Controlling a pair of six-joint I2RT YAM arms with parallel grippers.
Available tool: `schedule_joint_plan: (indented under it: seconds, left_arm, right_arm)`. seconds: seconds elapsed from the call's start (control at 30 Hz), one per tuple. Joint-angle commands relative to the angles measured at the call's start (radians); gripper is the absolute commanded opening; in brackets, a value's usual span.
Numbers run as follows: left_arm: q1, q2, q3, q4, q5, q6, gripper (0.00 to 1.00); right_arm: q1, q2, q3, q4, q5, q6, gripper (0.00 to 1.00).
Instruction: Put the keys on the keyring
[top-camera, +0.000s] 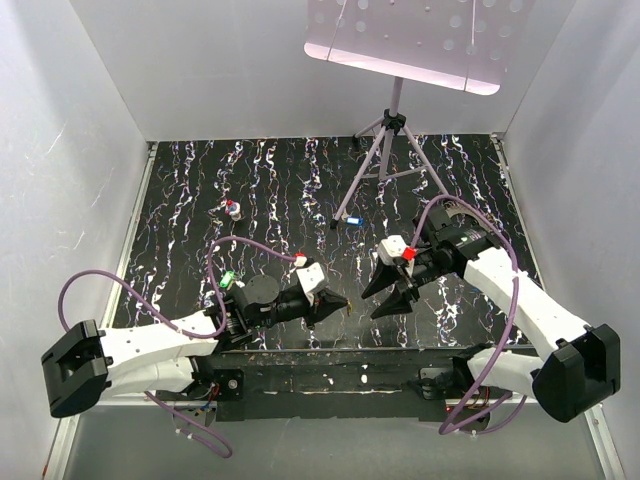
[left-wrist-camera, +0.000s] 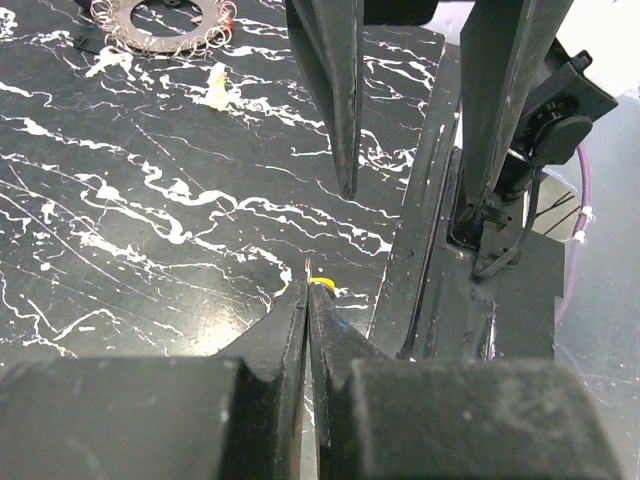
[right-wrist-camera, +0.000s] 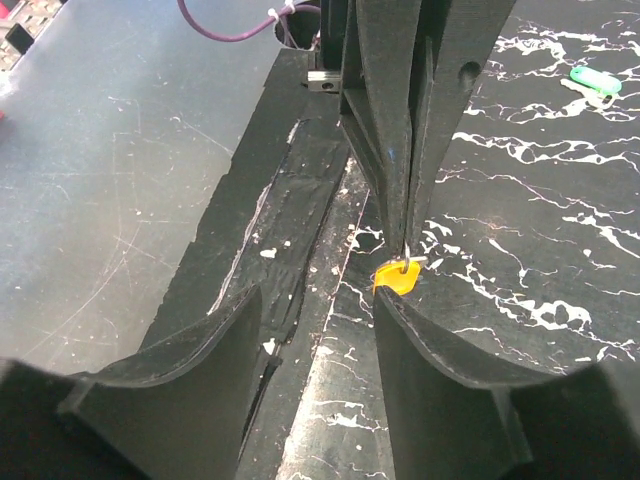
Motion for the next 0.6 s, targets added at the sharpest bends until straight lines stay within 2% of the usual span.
schedule_joint_plan:
  seconds: [0.0, 0.17, 0.57]
  left_arm:
    - [-0.010, 0.009, 0.005, 0.069, 0.005, -0.008, 0.00]
    - [-0.013, 0.024, 0.007, 0.089, 0.014, -0.017, 0.00]
    - [-0.019, 0.046, 0.008, 0.112, 0.018, -0.028, 0.00]
  right_arm:
    - [0.039, 0.003, 0.031, 0.095, 0.038, 0.092, 0.54]
    - [0.061, 0.003, 0.011, 0.161, 0.086, 0.152, 0.50]
    - [0.101, 0.022, 0.005, 0.206, 0.135, 0.178, 0.47]
